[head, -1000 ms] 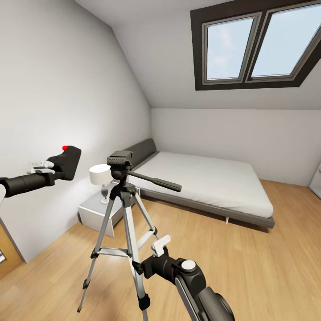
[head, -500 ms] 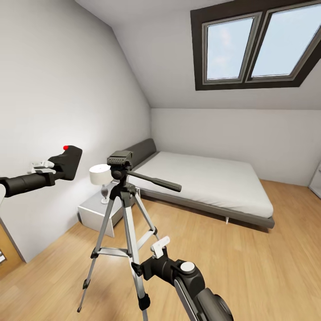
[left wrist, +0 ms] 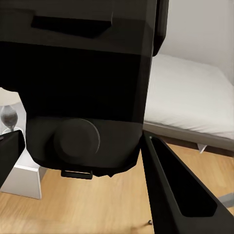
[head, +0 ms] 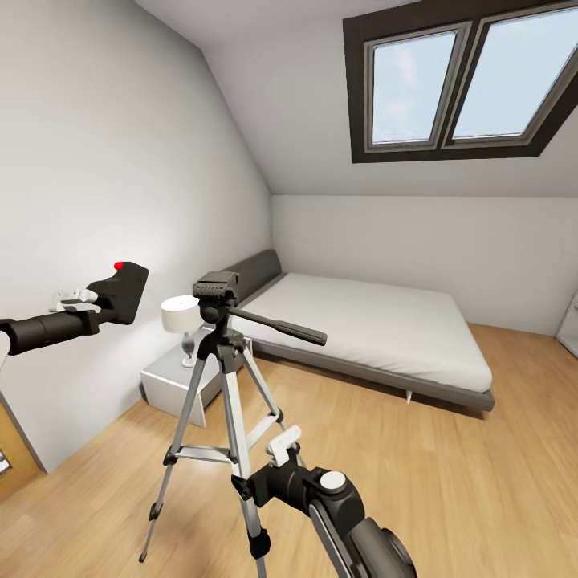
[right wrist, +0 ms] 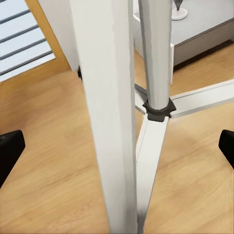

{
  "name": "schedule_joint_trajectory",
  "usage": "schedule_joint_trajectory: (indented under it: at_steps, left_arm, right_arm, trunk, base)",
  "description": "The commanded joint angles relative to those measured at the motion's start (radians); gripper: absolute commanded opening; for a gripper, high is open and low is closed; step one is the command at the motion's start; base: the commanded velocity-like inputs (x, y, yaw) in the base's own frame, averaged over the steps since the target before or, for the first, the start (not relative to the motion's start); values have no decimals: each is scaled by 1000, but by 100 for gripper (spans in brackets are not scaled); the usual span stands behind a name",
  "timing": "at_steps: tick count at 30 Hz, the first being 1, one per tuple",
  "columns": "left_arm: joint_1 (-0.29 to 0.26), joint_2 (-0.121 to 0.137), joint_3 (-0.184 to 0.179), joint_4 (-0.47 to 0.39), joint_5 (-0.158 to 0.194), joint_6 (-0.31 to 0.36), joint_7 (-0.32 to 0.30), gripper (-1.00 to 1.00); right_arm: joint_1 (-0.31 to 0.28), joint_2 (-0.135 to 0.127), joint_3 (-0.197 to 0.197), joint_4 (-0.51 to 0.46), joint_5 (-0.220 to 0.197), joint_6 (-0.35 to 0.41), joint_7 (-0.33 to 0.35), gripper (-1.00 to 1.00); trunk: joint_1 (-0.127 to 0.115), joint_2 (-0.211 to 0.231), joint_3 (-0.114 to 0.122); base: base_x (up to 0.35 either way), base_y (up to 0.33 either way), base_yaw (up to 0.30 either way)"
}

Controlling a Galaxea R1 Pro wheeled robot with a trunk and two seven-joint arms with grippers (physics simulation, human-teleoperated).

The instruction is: Attach the digital camera to the camera tripod in the bedroom.

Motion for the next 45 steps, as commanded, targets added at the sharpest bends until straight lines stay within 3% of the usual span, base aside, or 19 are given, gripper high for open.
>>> schedule_joint_trajectory:
  at_steps: [1, 17, 37, 45]
  left_arm:
    - [-1, 0, 1, 0, 1, 4, -5, -100]
    - [0, 0, 5, 0, -1, 3, -5, -100]
    - [-10, 1, 6, -15, 5, 3, -11, -100]
    - [-25, 1, 2, -15, 0, 1, -71, -100]
  right_arm:
    - [-1, 0, 0, -1, -2, 6, 2, 100]
    - [-60, 0, 63, 42, -1, 3, 1, 100]
    - [-101, 0, 70, 74, -8, 1, 1, 100]
    - [-115, 0, 70, 91, -29, -1, 1, 100]
  trunk:
    - [0, -1, -1]
    - [0, -1, -1]
    - [0, -1, -1]
    - [0, -1, -1]
  base:
    - [0, 0, 0]
    - [0, 0, 0]
    - [0, 0, 0]
    - [0, 0, 0]
